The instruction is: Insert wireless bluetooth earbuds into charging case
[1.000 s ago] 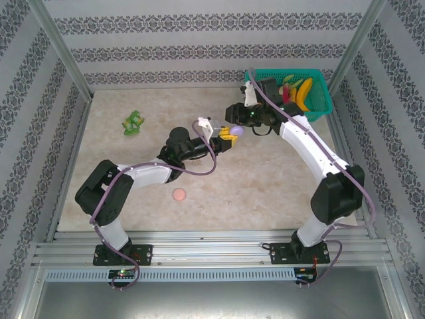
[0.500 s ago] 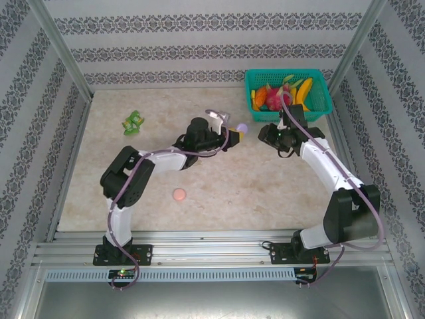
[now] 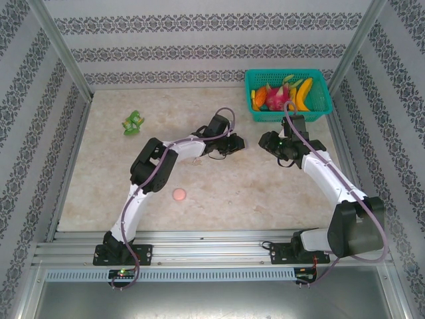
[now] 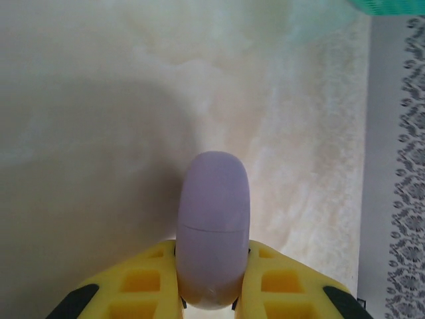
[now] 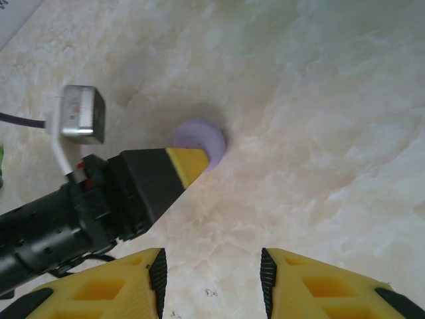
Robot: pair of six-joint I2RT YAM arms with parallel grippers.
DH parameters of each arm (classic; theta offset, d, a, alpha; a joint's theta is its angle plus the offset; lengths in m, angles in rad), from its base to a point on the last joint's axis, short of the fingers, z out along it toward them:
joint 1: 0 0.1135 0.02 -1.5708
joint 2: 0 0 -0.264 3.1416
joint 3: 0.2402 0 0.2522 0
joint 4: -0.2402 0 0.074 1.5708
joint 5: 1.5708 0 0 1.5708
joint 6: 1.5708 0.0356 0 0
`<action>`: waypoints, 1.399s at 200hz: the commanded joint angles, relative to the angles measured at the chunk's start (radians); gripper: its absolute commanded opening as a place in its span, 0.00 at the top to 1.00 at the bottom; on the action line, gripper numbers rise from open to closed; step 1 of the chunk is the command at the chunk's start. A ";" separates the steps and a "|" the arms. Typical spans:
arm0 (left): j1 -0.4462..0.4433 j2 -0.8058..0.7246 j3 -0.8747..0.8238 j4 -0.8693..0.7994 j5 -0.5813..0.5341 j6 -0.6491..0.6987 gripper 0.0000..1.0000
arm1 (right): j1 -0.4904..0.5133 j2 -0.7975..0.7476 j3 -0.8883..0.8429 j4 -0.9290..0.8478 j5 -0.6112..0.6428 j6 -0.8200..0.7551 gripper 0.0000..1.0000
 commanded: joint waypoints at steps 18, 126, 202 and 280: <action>0.012 0.025 0.064 -0.153 -0.032 -0.093 0.84 | 0.008 -0.031 -0.019 0.019 -0.012 -0.004 0.54; 0.030 -0.168 -0.011 -0.287 -0.145 0.011 0.00 | 0.091 -0.145 -0.039 -0.056 0.016 0.006 0.51; 0.144 -0.624 -0.318 -0.303 -0.350 0.153 0.00 | 0.473 -0.074 -0.078 -0.045 0.248 0.108 0.46; 0.410 -1.074 -0.727 -0.258 -0.534 0.184 0.00 | 0.767 0.364 0.252 -0.121 0.307 0.053 0.41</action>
